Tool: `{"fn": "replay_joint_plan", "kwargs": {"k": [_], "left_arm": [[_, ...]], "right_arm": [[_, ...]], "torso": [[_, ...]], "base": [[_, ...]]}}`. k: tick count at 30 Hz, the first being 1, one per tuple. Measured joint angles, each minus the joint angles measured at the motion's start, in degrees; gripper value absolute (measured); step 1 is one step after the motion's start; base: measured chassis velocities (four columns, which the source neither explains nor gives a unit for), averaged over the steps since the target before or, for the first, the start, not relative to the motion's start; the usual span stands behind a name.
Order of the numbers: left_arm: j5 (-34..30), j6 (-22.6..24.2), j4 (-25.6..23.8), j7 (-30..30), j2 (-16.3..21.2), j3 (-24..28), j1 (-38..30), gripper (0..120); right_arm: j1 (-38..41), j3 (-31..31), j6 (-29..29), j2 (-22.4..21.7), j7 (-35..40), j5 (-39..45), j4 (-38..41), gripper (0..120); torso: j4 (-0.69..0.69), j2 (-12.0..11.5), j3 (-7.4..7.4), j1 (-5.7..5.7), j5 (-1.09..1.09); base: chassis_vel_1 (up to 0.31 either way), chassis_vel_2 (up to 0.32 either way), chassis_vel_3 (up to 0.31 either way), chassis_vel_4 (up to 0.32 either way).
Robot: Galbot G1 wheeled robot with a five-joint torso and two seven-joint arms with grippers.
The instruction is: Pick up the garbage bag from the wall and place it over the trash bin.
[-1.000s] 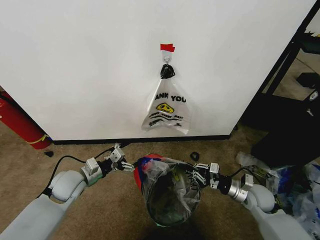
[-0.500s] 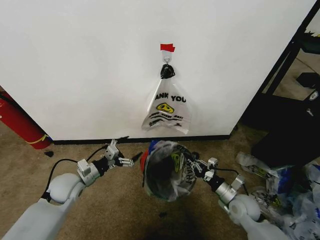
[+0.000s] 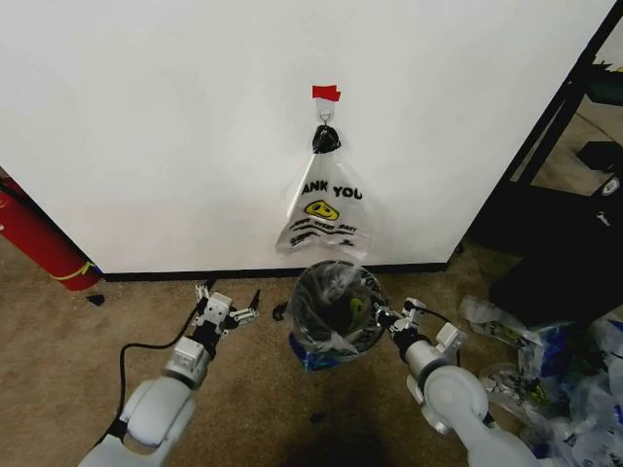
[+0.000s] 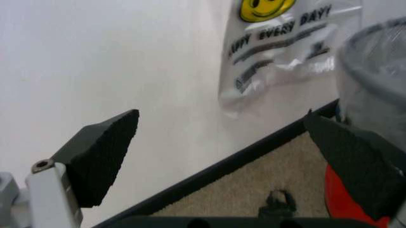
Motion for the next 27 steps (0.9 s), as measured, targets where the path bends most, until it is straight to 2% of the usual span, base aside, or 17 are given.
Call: {"fn": "replay_joint_plan", "kwargs": {"k": [5, 9, 12, 16, 18, 24, 27], "left_arm": [[0.68, -0.30, -0.38, 0.17, -0.46, 0.11, 0.71, 100], [0.89, -0.40, -0.49, 0.32, -0.58, 0.01, 0.87, 100], [1.06, -0.45, -0.57, 0.38, -0.84, 0.01, 1.05, 100], [1.73, -0.60, -0.72, 0.46, -1.81, 0.20, 1.32, 100], [1.82, -0.64, -0.74, 0.47, -1.93, 0.22, 1.35, 100], [2.30, -1.02, -0.87, 0.52, -2.41, 0.12, 2.01, 100], [2.41, -1.24, -0.86, 0.52, -2.49, 0.04, 2.18, 100]], "right_arm": [[0.95, -0.15, -1.28, 0.73, 2.75, 0.28, -1.58, 1], [0.78, 0.04, -2.00, 0.44, 2.40, 0.24, -1.61, 19], [0.61, 0.16, -2.04, 0.24, 2.25, 0.16, -1.53, 25], [-0.08, 0.48, -2.03, -0.41, 1.89, -1.01, -1.53, 43], [-0.18, 0.51, -2.00, -0.52, 1.85, -1.20, -1.55, 47], [-0.73, 1.41, -1.56, -1.22, 1.38, -1.44, -1.93, 73], [-0.82, 1.77, -1.52, -1.13, 1.04, -0.74, -1.61, 80]], "torso": [[-0.01, 0.00, 0.00, 0.00, 0.01], [-0.01, 0.00, 0.00, 0.00, 0.00], [-0.01, 0.00, 0.00, 0.00, 0.00], [-0.01, 0.00, 0.00, 0.00, 0.00], [-0.01, 0.00, 0.00, 0.00, 0.00], [-0.01, 0.00, 0.00, 0.00, 0.00], [-0.01, 0.00, 0.00, 0.00, 0.00]], "base": [[0.000, 0.000, 0.000, 0.000], [0.000, 0.000, 0.000, 0.000], [0.000, 0.000, 0.000, 0.000], [0.000, 0.000, 0.000, 0.000], [0.000, 0.000, 0.000, 0.000], [0.000, 0.000, 0.000, 0.000], [0.000, 0.000, 0.000, 0.000]]}}
